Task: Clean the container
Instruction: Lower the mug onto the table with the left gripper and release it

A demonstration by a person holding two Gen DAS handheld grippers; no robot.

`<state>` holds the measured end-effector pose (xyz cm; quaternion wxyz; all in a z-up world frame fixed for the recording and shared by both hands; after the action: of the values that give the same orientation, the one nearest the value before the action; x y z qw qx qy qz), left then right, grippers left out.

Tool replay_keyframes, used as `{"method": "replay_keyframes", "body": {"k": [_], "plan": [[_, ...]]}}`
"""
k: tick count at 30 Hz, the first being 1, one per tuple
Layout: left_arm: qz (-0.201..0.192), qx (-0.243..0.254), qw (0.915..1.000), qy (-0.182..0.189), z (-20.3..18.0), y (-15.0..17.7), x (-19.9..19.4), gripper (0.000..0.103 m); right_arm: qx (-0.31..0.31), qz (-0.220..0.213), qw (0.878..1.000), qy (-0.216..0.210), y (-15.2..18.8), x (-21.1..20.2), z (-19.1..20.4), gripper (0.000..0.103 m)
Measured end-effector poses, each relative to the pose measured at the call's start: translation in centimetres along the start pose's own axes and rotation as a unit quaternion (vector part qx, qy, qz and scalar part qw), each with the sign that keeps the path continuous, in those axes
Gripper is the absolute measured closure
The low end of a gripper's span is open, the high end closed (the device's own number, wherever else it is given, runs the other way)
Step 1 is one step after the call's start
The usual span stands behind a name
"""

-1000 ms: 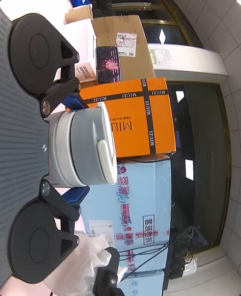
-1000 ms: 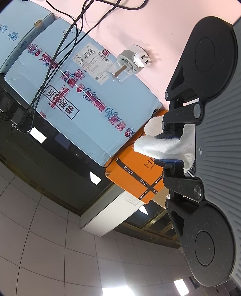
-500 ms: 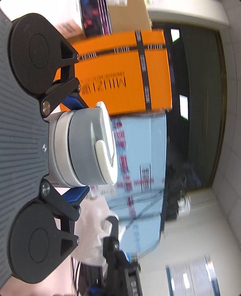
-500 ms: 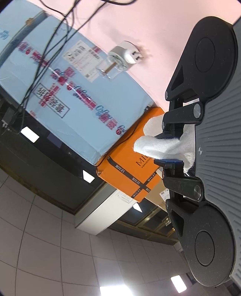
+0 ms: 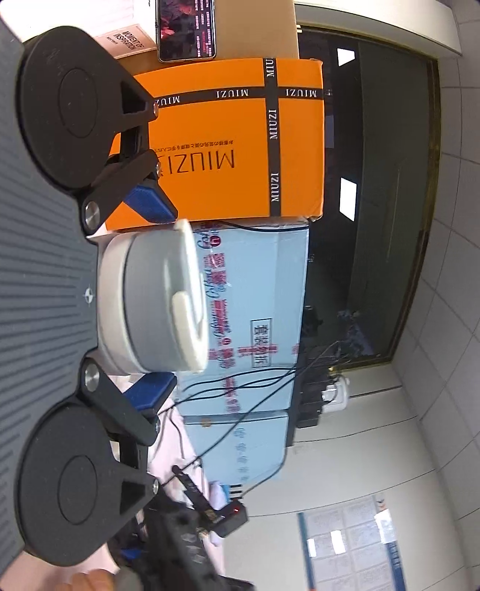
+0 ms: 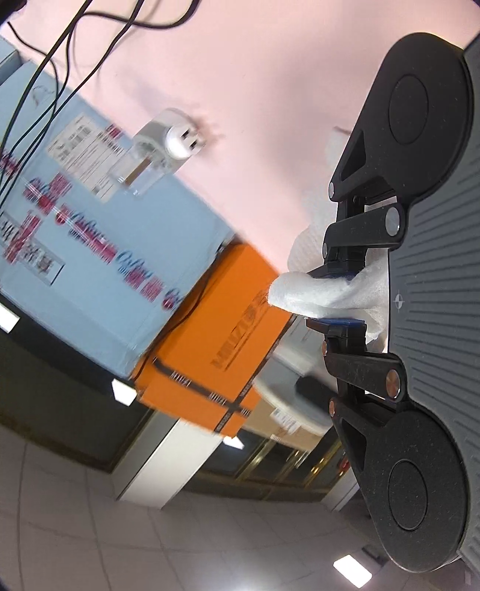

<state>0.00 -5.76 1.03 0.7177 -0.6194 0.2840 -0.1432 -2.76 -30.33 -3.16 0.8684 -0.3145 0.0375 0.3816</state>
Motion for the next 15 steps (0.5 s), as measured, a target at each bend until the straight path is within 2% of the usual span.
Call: {"method": "replay_keyframes", "body": {"k": [3,6,8,13,15], "plan": [[-0.004,-0.003,1.0,0.003,0.3,0.0,-0.4,0.015,0.0,0.045,0.998,0.032,0.7,0.4,0.0,0.084],[-0.008,-0.001,1.0,0.002,0.3,-0.1,-0.8,0.015,-0.03,0.082,0.993,0.081,1.1,0.6,1.0,0.082],[-0.015,0.0,0.9999,-0.002,0.3,-0.2,-1.1,0.015,-0.068,0.097,0.986,0.114,1.4,0.5,2.2,0.059],[-0.031,-0.008,0.9995,-0.006,0.8,-0.5,-2.0,0.015,-0.144,0.132,0.965,0.178,1.5,0.4,5.3,0.049],[-0.037,-0.011,0.9992,-0.008,0.9,-0.6,-2.4,0.015,-0.173,0.121,0.956,0.201,1.2,-0.2,6.6,0.044]]}}
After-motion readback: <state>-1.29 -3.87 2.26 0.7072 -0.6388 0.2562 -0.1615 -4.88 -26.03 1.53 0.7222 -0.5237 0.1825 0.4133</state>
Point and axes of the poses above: each gripper's, at about its wrist camera, not at the fingertips, and x roughly the way its jaws point, z to its left, y to its underside, the point moved 3 cm from there along x, roughly the way its jaws point, and after that the axes turned 14 degrees about z, right-handed, at the moved point
